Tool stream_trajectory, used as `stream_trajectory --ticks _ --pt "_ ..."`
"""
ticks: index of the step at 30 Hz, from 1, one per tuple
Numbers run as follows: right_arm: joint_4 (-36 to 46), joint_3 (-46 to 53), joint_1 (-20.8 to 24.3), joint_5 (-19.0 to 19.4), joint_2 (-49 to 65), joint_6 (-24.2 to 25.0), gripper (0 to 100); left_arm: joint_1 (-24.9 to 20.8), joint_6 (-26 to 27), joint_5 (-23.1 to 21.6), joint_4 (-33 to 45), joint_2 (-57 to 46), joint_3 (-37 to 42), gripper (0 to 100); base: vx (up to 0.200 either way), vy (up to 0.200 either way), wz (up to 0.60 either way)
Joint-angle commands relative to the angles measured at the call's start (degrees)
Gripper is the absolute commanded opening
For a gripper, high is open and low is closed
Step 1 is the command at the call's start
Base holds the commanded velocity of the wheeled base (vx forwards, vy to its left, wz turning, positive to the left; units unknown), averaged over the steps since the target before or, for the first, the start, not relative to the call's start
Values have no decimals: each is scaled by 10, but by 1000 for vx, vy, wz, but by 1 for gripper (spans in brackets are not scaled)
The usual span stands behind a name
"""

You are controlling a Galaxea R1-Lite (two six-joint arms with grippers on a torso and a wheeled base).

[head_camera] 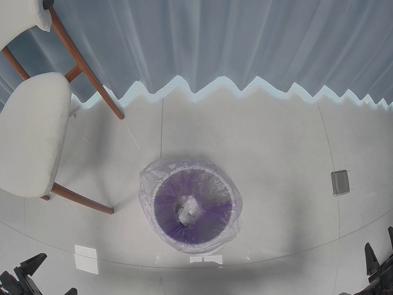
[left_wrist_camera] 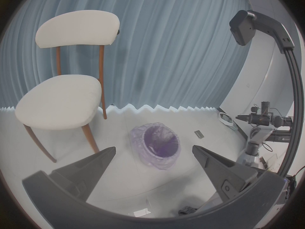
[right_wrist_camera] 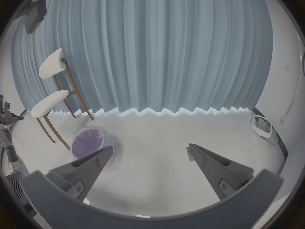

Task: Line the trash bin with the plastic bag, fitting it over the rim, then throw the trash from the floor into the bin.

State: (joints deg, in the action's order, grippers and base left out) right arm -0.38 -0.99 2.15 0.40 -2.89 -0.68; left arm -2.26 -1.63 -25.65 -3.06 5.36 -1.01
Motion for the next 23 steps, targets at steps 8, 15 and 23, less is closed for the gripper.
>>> stream_trajectory --ticks 8,15,23 --pt "3 10 -21 -4 29 4 100 19 66 248 17 -48 10 100 0 0 0" --pt "4 9 -21 -5 29 8 100 16 30 254 28 -48 10 100 0 0 0" --pt "5 9 -21 -5 29 6 100 16 30 253 29 -48 10 100 0 0 0"
